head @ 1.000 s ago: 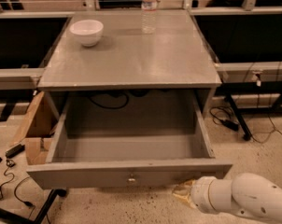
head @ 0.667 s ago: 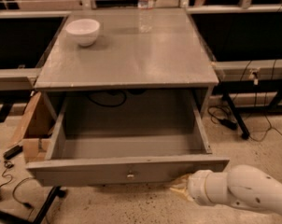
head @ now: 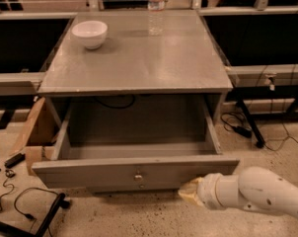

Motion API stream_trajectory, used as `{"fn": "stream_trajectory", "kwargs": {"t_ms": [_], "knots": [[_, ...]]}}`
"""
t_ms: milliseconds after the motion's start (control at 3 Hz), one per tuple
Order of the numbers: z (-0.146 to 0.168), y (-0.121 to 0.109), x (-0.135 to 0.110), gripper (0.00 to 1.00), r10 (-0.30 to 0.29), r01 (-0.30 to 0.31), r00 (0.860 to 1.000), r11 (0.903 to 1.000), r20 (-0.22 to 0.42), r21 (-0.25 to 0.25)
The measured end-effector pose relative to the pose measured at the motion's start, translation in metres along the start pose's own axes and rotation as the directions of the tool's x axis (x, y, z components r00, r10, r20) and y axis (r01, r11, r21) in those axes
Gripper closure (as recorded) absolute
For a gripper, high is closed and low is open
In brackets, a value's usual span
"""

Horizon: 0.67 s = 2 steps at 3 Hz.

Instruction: Close top drawer

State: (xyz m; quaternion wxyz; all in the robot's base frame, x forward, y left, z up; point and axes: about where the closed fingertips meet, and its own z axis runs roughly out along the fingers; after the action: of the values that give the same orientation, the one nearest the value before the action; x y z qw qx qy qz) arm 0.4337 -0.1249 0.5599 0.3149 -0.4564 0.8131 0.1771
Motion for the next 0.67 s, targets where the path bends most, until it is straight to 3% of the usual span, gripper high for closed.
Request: {"fn": "stream_trajectory", "kwargs": {"t_ms": [333,667], "knots": [[0.0066,-0.0166,-0.0140,1.00,-0.022,0.022,1.000,0.9997,0.013,-0.007],[0.0065,-0.0164,-0.0139,1.00,-0.022,0.022,1.000,0.9997,0.013,-0.007]]}}
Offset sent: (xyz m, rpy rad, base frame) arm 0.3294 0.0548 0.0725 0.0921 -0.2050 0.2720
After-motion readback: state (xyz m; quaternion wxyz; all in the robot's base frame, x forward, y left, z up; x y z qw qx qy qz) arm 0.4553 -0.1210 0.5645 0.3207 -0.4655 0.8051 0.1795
